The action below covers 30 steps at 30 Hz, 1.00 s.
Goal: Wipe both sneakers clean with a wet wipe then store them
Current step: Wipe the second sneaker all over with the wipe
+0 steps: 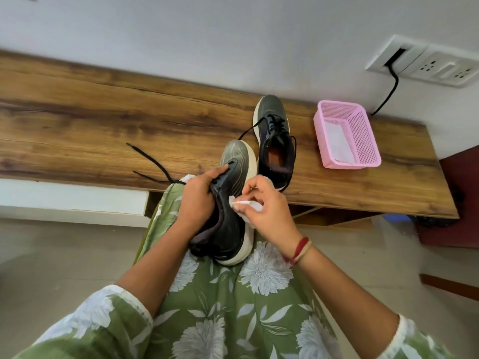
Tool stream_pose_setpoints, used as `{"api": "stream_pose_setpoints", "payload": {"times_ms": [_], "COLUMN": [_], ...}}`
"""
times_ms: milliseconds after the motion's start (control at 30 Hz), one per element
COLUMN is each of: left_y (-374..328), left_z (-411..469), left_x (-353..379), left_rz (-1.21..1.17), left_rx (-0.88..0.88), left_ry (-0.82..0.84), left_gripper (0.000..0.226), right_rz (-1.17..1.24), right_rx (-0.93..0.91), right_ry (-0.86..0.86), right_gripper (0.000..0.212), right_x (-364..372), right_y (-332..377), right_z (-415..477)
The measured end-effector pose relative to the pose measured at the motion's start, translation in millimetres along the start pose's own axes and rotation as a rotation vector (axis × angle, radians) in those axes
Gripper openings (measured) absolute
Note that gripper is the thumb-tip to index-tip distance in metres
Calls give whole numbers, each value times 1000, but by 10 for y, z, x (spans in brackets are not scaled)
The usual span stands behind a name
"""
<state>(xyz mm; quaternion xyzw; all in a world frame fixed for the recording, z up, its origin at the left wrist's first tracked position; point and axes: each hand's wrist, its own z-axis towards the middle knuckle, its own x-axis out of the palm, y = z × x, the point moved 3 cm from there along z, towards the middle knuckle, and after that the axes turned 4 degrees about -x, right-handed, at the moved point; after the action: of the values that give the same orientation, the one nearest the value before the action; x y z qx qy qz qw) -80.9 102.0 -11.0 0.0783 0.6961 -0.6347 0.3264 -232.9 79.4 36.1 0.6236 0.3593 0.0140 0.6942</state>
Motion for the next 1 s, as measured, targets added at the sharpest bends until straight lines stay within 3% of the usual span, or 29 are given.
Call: {"api": "stream_pose_setpoints", "payload": {"times_ms": [167, 267, 500, 567, 667, 867, 1000], "left_y": [-10, -3, 9, 9, 5, 16, 11], "left_z": [1, -6, -11, -2, 1, -10, -12], "left_x": [-14, -20, -5, 19, 20, -40, -15], "left_rz": [4, -13, -70, -55, -57, -54, -42], "left_rx": [-23, -24, -11, -28, -38, -11, 0], "left_ry": [-11, -13, 26, 22, 22, 27, 36], "left_gripper": [41, 40, 42, 40, 38, 43, 44], "right_rz": [-155, -133, 181, 236, 15, -224, -170], "right_rx": [-17, 4, 52, 90, 20, -162, -185], "right_ry": [-245, -278, -13, -69, -214, -110, 96], "right_gripper": [23, 24, 31, 30, 23, 24, 18], "right_x": [-27, 42, 91, -41, -92, 252, 98], "right_y": [-135, -150, 63, 34, 52, 193, 230], "right_z": [446, 394, 14, 123, 299, 6, -62]}}
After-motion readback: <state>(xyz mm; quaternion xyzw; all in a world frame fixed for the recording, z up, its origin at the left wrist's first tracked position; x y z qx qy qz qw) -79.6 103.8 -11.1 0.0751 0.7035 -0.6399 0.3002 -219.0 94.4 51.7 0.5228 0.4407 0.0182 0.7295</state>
